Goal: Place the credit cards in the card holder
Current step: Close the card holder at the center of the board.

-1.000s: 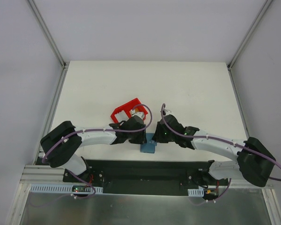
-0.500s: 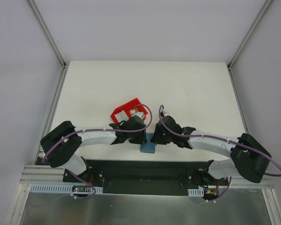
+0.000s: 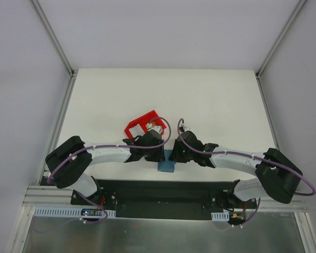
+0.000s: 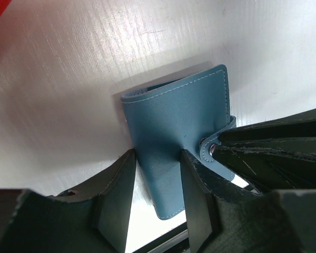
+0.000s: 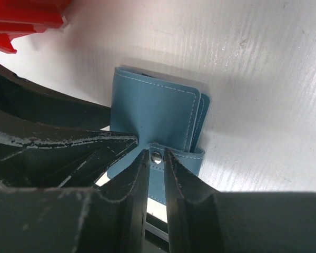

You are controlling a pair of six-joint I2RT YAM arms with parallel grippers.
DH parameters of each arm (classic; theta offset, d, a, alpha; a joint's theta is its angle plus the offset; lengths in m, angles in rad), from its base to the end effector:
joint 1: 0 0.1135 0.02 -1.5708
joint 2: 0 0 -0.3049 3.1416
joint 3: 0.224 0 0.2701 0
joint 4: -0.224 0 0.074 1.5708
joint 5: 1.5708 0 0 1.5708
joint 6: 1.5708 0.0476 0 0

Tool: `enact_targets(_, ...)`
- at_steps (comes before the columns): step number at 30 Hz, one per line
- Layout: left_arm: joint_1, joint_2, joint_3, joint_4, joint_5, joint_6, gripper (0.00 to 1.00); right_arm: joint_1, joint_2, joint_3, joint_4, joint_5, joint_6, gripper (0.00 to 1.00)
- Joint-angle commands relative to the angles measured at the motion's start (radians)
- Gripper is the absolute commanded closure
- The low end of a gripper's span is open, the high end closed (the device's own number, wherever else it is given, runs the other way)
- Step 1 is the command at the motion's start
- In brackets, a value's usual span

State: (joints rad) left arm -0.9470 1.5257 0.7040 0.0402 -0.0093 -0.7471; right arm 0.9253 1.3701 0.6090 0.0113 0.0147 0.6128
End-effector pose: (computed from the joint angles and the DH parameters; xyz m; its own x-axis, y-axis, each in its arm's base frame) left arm 0.1848 -0.2561 0.1804 -0.8507 0.0189 -0.5252 0.3131 0.8209 -0.4776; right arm 0.1692 0.2235 0.1912 -0.7910 -0.0944 -0.6044 -0.4123 0.8122 0.4127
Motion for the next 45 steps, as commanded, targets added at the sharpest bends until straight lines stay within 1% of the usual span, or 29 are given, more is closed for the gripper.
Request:
enact_targets(1, 0.008, 0.03, -0.031, -0.049, -0.017, 0.023, 0.62, 0.004, -0.075, -0.018, -0.007, 0.051, 0.005, 0.8)
enact_targets(3, 0.01, 0.027, -0.031, -0.049, -0.02, 0.026, 0.61, 0.006, -0.109, -0.031, -0.051, 0.065, 0.01, 0.8)
enact_targets(8, 0.01, 0.025, -0.015, -0.049, -0.023, 0.04, 0.6, 0.01, -0.138, -0.072, -0.054, 0.07, 0.036, 0.8)
enact_targets(13, 0.01, 0.025, -0.001, -0.049, -0.02, 0.051, 0.6, 0.015, -0.115, -0.061, -0.024, 0.054, 0.039, 0.8)
enact_targets(23, 0.01, 0.031, -0.009, -0.049, -0.011, 0.052, 0.6, 0.012, -0.043, -0.006, -0.016, 0.045, 0.007, 0.8)
enact_targets(32, 0.01, 0.022, -0.012, -0.049, -0.015, 0.051, 0.6, 0.023, -0.083, -0.02, 0.01, 0.033, 0.025, 0.8)
enact_targets(45, 0.008, 0.025, -0.011, -0.048, -0.008, 0.058, 0.6, 0.033, 0.012, 0.026, 0.018, 0.047, 0.004, 0.8)
